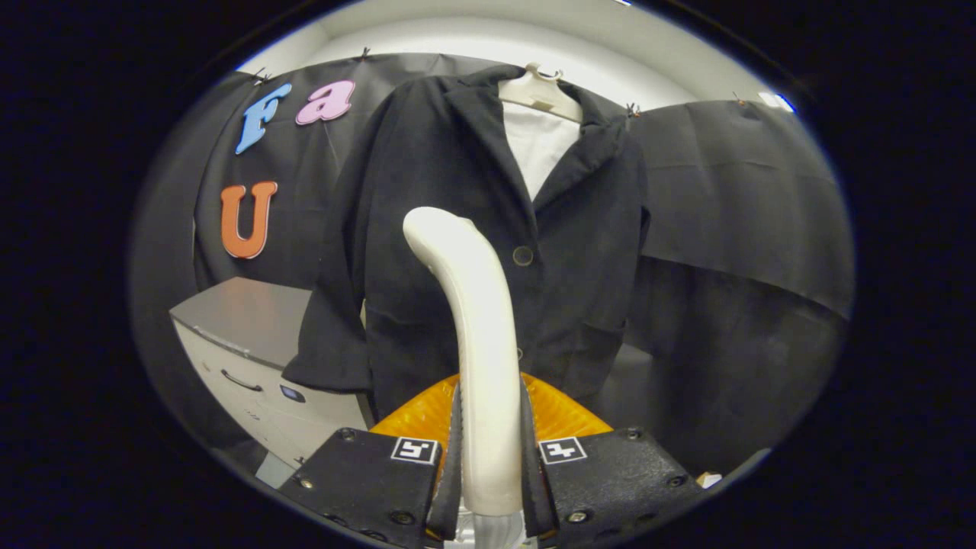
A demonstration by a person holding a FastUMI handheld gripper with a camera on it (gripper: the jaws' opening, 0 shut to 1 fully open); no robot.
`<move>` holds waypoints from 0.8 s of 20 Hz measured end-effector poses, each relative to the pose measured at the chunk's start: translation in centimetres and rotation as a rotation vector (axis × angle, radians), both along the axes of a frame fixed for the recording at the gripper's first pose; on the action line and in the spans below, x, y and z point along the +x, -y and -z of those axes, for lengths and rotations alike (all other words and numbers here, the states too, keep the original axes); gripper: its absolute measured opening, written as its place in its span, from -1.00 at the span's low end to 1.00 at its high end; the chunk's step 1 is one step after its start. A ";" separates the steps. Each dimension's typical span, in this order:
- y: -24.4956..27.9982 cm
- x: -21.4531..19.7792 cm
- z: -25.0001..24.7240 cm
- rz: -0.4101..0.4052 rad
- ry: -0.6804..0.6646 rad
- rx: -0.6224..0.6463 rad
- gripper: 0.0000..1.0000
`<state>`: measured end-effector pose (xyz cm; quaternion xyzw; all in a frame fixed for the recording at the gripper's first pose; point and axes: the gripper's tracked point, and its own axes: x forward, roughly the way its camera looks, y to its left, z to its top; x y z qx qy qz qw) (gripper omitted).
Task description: Iron the clothes twice with a garment steamer, once on the left side and once on the right side.
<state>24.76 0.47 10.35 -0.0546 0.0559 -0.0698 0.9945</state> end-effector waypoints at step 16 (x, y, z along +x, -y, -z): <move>1.2 -0.6 11.9 0.015 -0.163 0.018 -0.30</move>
